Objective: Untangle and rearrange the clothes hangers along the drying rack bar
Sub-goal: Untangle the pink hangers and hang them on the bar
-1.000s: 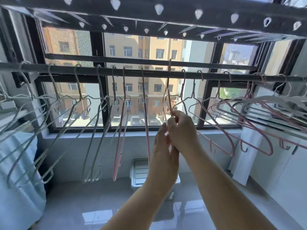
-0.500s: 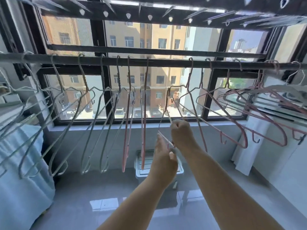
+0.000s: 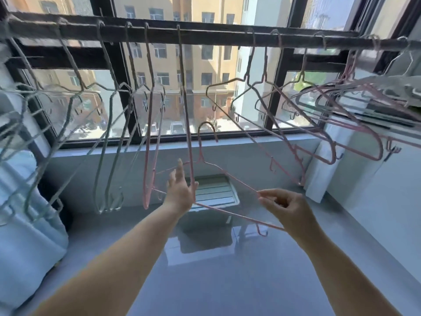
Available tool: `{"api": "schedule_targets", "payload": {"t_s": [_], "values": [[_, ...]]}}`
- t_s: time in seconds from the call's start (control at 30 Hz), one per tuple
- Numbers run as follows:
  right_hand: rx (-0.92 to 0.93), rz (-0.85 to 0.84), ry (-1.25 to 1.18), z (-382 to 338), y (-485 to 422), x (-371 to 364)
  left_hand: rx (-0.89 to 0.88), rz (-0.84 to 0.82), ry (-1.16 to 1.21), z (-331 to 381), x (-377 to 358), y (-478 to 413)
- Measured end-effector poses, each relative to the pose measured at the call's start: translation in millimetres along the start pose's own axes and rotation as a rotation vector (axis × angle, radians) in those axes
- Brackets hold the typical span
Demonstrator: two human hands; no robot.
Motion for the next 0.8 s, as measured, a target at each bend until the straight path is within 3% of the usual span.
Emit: {"api": "schedule_targets", "payload": {"t_s": [0.13, 0.3, 0.5, 0.67, 0.8], "values": [[-0.066, 0.02, -0.002, 18.2, 14.0, 29.9, 0.015, 0.099, -0.192, -15.6, 7.1, -2.9], [-0.094, -0.02, 0.083, 38.4, 18.0, 41.8, 0.083, -0.007, -0.312, -41.2, -3.7, -5.5], [-0.109, -0.026, 0.025, 52.4, 11.2, 37.4, 0.022, -0.046, -0.108, -48.6, 2.2, 0.6], [-0.098, -0.142, -0.006, 51.0, 2.3, 37.0, -0.033, -0.048, -0.299, -54.6, 2.3, 0.0], [-0.085, -0.146, -0.006, 56.9, -5.0, 41.6, -0.117, -0.224, -0.07, -51.2, -8.4, 12.9]]}}
Point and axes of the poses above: each hand's wrist, its own y-axis away from the middle knuckle, its own x-axis out of the back of the hand, z = x × y, the point moved 8 cm from there along -y, towards the middle knuckle, and after that the axes turned 14 degrees about x, right-handed, at the moved point
